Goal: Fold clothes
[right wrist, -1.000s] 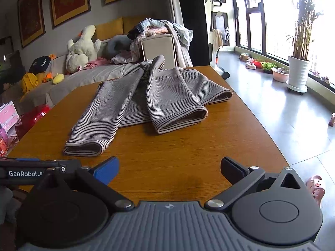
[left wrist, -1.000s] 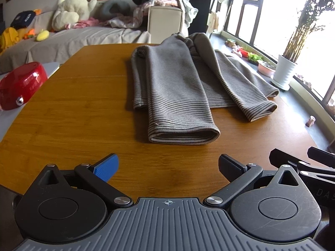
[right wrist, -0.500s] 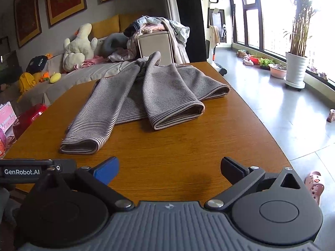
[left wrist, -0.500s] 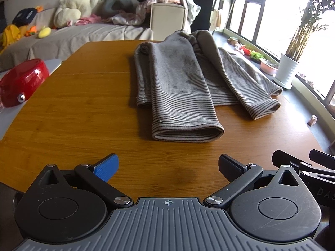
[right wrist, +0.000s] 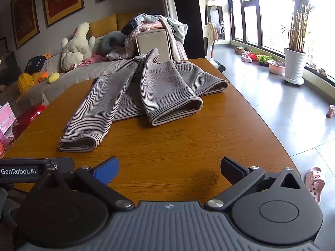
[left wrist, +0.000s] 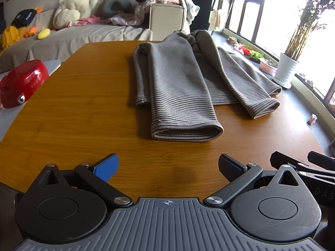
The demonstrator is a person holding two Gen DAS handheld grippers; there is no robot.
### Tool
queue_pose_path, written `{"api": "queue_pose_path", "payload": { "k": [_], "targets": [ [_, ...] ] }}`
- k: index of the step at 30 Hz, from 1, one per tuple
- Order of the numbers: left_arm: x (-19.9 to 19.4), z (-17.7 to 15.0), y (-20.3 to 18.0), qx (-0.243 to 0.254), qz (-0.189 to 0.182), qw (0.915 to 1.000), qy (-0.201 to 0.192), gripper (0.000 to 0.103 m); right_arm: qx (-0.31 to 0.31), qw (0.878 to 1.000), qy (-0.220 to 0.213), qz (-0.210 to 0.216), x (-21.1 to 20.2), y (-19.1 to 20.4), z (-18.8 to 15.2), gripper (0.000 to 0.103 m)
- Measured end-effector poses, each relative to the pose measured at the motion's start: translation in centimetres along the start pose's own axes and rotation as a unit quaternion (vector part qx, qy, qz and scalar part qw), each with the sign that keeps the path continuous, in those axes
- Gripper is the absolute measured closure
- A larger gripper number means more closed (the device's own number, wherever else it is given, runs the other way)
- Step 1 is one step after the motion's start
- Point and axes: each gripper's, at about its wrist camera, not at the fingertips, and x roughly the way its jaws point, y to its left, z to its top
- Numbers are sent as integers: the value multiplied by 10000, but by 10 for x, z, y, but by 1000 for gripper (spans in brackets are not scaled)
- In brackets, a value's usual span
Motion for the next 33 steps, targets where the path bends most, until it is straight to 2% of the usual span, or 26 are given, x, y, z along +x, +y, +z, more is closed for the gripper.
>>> {"api": "queue_pose_path", "payload": {
  "k": [33],
  "targets": [
    [-1, 2, 0, 13, 14, 10000, 20, 0, 28, 10000, 75, 12, 2, 1, -3, 0]
  ]
}}
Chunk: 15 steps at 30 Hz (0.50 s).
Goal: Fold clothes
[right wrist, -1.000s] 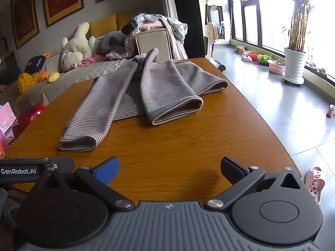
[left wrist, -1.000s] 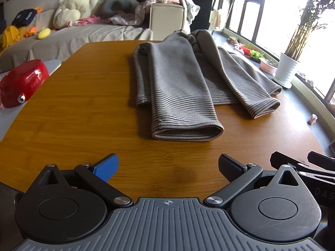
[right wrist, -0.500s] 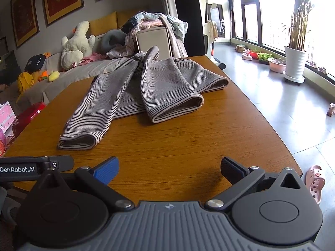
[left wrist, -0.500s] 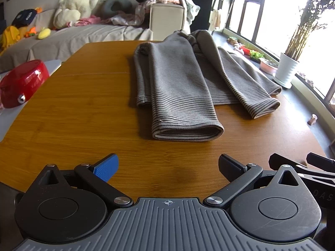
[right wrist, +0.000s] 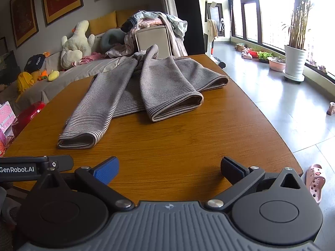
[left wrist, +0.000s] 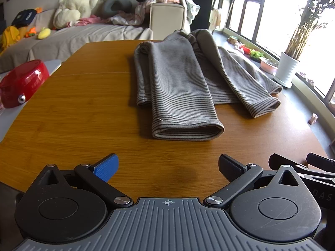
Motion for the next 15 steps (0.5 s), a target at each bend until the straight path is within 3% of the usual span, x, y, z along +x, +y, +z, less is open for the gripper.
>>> {"api": "queue_pose_path", "payload": {
  "k": [15],
  "targets": [
    [0, -1, 0, 13, 6, 10000, 1, 0, 4, 10000, -2, -1, -1, -1, 0, 0]
  ]
}}
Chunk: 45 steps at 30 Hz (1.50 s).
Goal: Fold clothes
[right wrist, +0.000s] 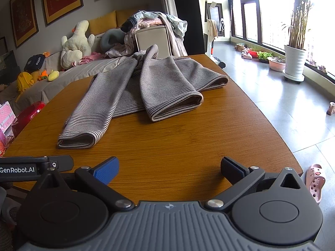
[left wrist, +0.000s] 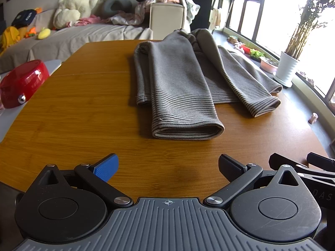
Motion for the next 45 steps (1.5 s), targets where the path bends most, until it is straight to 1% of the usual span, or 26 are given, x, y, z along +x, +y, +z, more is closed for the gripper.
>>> {"api": "queue_pose_path", "payload": {
  "k": [12, 17, 20, 23, 25, 28, 30, 32, 35, 37, 38, 39, 40, 41, 45],
  "targets": [
    [0, 0, -1, 25, 31, 10000, -14, 0, -68, 10000, 13, -22, 1, 2, -1, 0],
    [-1, 6, -2, 140, 17, 9998, -147, 0, -307, 9995, -76, -48, 3, 3, 8, 0],
    [2, 21, -1, 184, -131, 9993, -291, 0, -455, 9987, -208, 45, 8, 0, 25, 0],
    [7, 48, -1, 305, -417, 9971, -553, 0, -371, 9984, -374, 209, 21, -8, 54, 0],
    [15, 68, -4, 424, -548, 9947, -760, 0, -278, 9981, -463, 307, 36, -13, 76, 0],
    [40, 96, -10, 641, -764, 9910, -895, 0, -219, 9977, -561, 326, 68, -16, 110, 0],
    [65, 115, -15, 759, -864, 9898, -836, 0, -166, 9974, -634, 286, 92, -16, 132, 0],
    [94, 132, -16, 782, -1042, 9893, -660, 0, -78, 9972, -657, 361, 119, -18, 154, 0],
    [136, 145, -15, 859, -1369, 9862, -363, 0, -115, 9973, -517, 517, 165, -16, 177, 0],
    [161, 144, -14, 943, -1384, 9859, -56, 0, -75, 9971, -244, 720, 196, -15, 185, 0],
    [167, 142, -13, 1010, -1393, 9851, -19, 0, -1, 9962, -49, 871, 210, -15, 188, 0],
    [169, 139, -10, 1100, -1410, 9838, -86, 0, 132, 9944, 183, 1033, 221, -16, 187, 0],
    [170, 137, -8, 1170, -1446, 9825, -101, 0, 222, 9932, 233, 1121, 224, -17, 181, 0],
    [169, 135, -5, 1190, -1480, 9818, -95, 0, 280, 9925, 187, 1172, 222, -16, 175, 0],
    [153, 121, 11, 1228, -1592, 9796, -59, 0, 708, 9870, 146, 1439, 192, -18, 148, 0]
  ]
}}
